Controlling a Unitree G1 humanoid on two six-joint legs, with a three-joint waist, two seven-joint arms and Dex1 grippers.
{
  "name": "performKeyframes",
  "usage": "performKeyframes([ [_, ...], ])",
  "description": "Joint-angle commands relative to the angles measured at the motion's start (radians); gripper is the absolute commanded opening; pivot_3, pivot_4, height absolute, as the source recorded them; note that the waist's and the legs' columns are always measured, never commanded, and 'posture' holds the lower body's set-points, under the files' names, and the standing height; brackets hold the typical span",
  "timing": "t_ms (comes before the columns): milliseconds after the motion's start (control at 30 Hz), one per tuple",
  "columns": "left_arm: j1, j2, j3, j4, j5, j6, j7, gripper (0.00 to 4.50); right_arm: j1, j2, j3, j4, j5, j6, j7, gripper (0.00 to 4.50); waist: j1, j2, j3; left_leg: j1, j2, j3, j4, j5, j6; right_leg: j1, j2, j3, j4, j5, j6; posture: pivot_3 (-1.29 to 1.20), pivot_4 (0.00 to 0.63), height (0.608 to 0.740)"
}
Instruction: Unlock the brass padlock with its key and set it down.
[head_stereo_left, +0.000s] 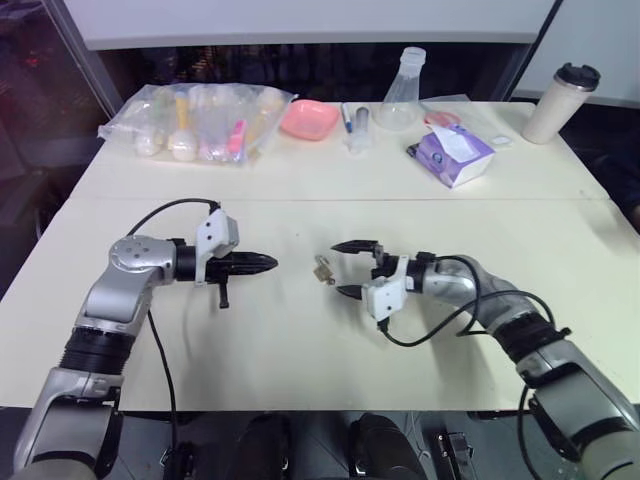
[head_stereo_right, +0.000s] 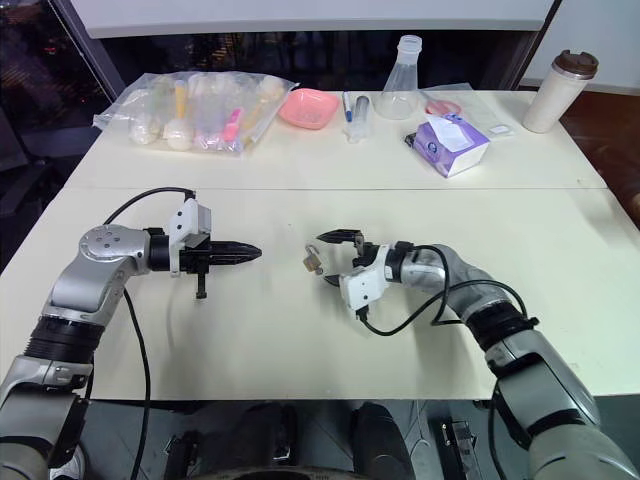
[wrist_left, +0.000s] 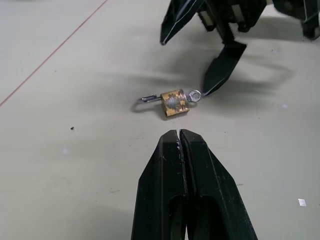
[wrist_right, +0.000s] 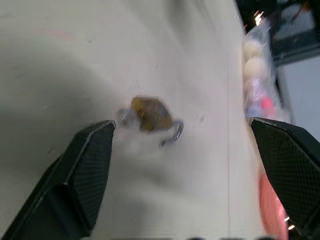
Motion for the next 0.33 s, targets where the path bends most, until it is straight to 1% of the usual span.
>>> performKeyframes([
  [33,-0.009,0.013,0.016,-0.021,-0.011,-0.001,0.0,0.0,0.06,-0.054,-0.087,-0.139,0.162,0.196,0.128,4.47,-0.001,0.0,0.0,0.0,0.0,0.0,0.0,0.0,0.001,0.0,0.0,0.0,0.0,0.0,0.0,0.0,0.15,0.715],
  [133,-0.004,0.023,0.015,-0.039,-0.016,0.011,-0.006,0.0,0.095,-0.074,-0.135,-0.243,0.24,0.334,0.188,4.47,-0.004,0.0,0.0,0.0,0.0,0.0,0.0,-0.002,0.003,0.0,0.0,0.0,0.0,0.0,0.0,0.0,0.15,0.715],
  [267,0.004,0.042,0.014,-0.057,-0.006,0.003,-0.016,0.0,0.18,-0.142,-0.195,-0.459,0.42,0.633,0.34,4.47,-0.005,0.0,0.0,0.0,0.001,-0.001,-0.001,-0.002,0.003,-0.001,0.0,0.0,0.0,0.0,0.0,0.0,0.15,0.715],
  [333,0.014,0.056,0.021,-0.067,-0.014,0.014,-0.02,0.0,0.213,-0.177,-0.226,-0.556,0.494,0.771,0.385,4.47,-0.004,0.0,0.0,0.0,0.001,-0.001,-0.001,-0.002,0.004,-0.001,0.0,0.0,0.0,0.0,0.0,0.0,0.15,0.715],
])
